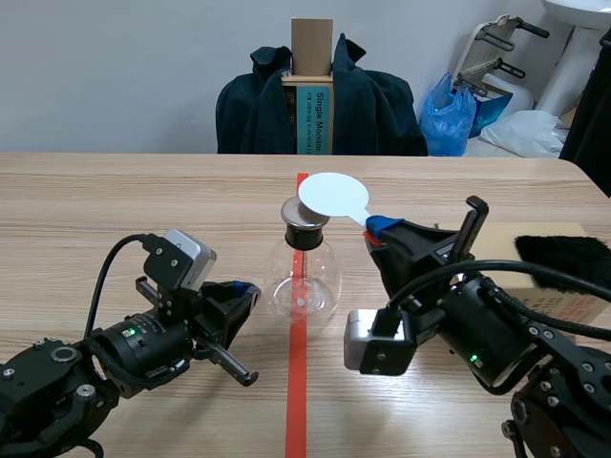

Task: Do the electroscope experiment.
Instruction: 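Move the plate toward and away from the electroscope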

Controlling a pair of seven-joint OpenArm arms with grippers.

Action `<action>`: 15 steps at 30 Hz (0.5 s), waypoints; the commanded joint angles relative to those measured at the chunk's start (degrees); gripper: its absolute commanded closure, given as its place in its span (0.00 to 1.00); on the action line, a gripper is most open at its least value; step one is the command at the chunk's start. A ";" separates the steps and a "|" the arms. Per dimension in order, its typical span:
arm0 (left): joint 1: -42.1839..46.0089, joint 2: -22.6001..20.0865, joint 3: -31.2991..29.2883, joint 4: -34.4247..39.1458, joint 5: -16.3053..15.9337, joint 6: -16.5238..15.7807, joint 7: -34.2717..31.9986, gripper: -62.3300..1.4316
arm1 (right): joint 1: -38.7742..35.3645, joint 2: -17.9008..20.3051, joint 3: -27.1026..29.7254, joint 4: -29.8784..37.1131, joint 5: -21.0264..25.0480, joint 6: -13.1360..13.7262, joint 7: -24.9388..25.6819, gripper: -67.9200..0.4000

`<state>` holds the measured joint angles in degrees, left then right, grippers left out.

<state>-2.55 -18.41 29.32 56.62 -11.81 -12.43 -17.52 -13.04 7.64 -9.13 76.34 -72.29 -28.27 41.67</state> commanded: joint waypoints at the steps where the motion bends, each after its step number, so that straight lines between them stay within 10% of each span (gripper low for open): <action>1: -0.02 0.15 -0.48 1.38 -0.31 -0.11 -1.09 0.95 | 0.98 0.59 0.15 0.85 0.39 -0.81 1.38 0.98; 15: -0.02 0.15 -0.48 1.38 -0.31 -0.11 -1.09 0.95 | 0.98 0.59 0.15 0.85 0.39 -0.81 7.61 0.98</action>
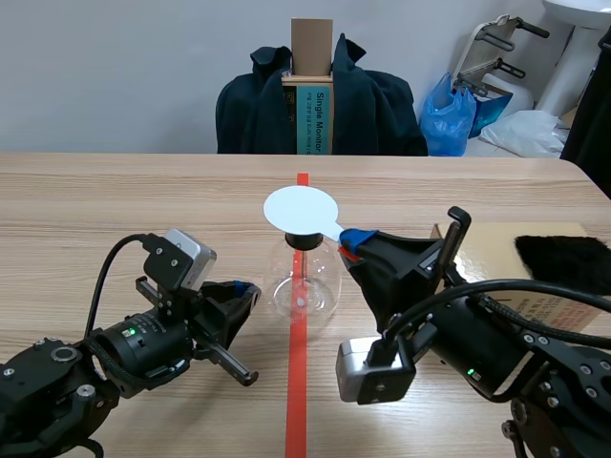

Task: Do the electroscope experiment.
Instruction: 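Move the plate toward and away from the electroscope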

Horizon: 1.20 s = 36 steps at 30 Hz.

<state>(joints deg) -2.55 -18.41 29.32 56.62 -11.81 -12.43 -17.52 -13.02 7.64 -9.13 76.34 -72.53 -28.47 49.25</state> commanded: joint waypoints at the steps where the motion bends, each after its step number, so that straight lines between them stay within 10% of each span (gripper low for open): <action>1: -0.02 0.15 -0.48 1.38 -0.31 -0.11 -1.09 0.95 | 0.96 0.59 0.15 0.85 0.63 -0.61 0.02 0.98; 12: -0.02 0.15 -0.48 1.38 -0.31 -0.11 -1.09 0.95 | 0.96 0.59 0.15 0.85 0.63 -0.61 -2.86 0.98; 36: -0.02 0.15 -0.48 1.38 -0.31 -0.11 -1.09 0.95 | 0.96 0.59 0.15 0.85 0.63 -0.59 -31.32 0.98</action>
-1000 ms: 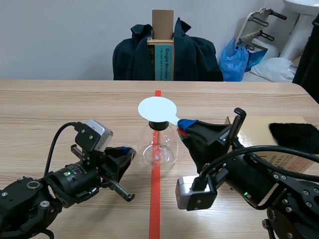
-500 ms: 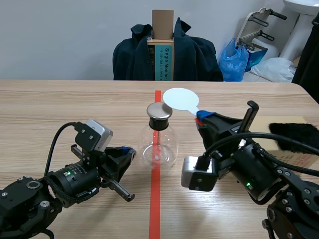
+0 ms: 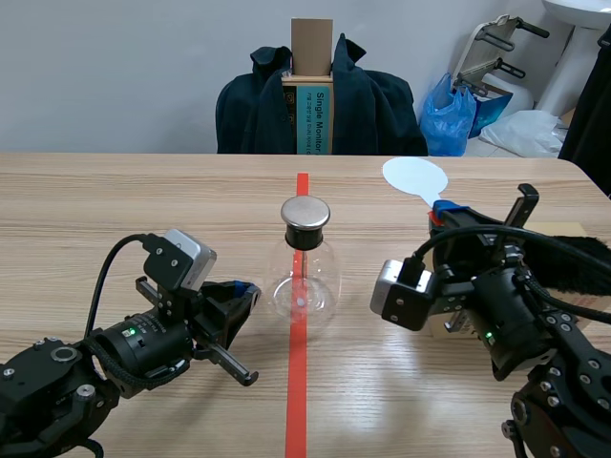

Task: Do the electroscope experiment.
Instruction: 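Move the plate toward and away from the electroscope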

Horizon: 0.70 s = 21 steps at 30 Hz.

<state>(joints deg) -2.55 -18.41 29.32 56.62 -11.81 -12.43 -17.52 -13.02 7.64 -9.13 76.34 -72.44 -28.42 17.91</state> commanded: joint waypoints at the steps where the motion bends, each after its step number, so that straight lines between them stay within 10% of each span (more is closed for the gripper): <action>1: -0.02 0.15 -0.48 1.38 -0.31 -0.11 -1.09 0.95 | 0.96 0.59 0.15 0.85 0.55 -0.63 0.04 0.98; 21: -0.02 0.15 -0.48 1.38 -0.31 -0.11 -1.11 0.95 | 0.96 0.59 0.15 0.85 0.55 -0.63 22.18 0.98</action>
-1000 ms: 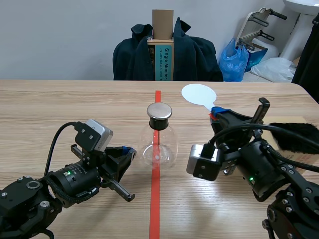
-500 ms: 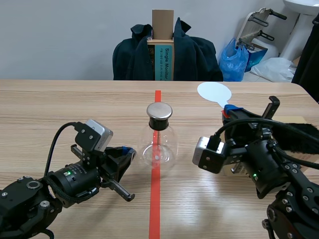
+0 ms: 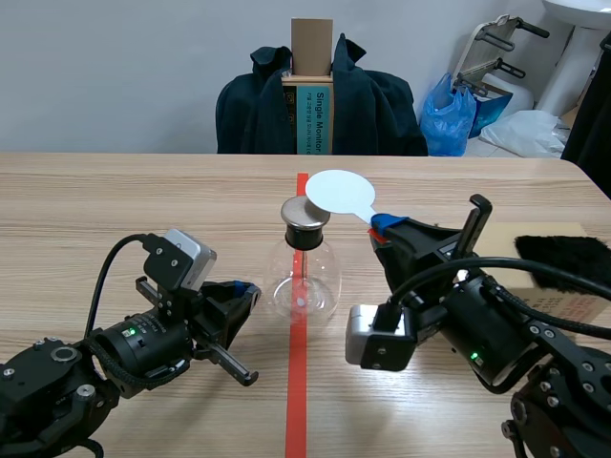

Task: Do the electroscope experiment.
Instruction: 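Move the plate toward and away from the electroscope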

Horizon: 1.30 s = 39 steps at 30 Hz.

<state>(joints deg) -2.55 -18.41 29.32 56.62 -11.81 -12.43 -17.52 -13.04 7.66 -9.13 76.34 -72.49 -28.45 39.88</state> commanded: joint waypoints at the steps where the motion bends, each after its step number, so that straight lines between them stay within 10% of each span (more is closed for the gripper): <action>1: -0.02 0.15 -0.48 1.38 -0.31 -0.11 -1.11 0.95 | 0.98 0.57 0.15 0.85 0.59 -0.61 1.33 0.98; 29: -0.02 0.15 -0.48 1.38 -0.33 -0.11 -1.11 0.95 | 0.98 0.57 0.15 0.85 0.59 -0.63 7.58 0.98; 39: -0.02 0.13 -0.48 1.38 -0.33 -0.11 -1.09 0.95 | 0.96 0.57 0.15 0.85 0.63 -0.66 -3.58 0.98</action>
<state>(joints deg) -2.55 -18.41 29.32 56.62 -11.81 -12.43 -17.52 -13.02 7.64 -9.13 76.34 -72.51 -28.47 36.60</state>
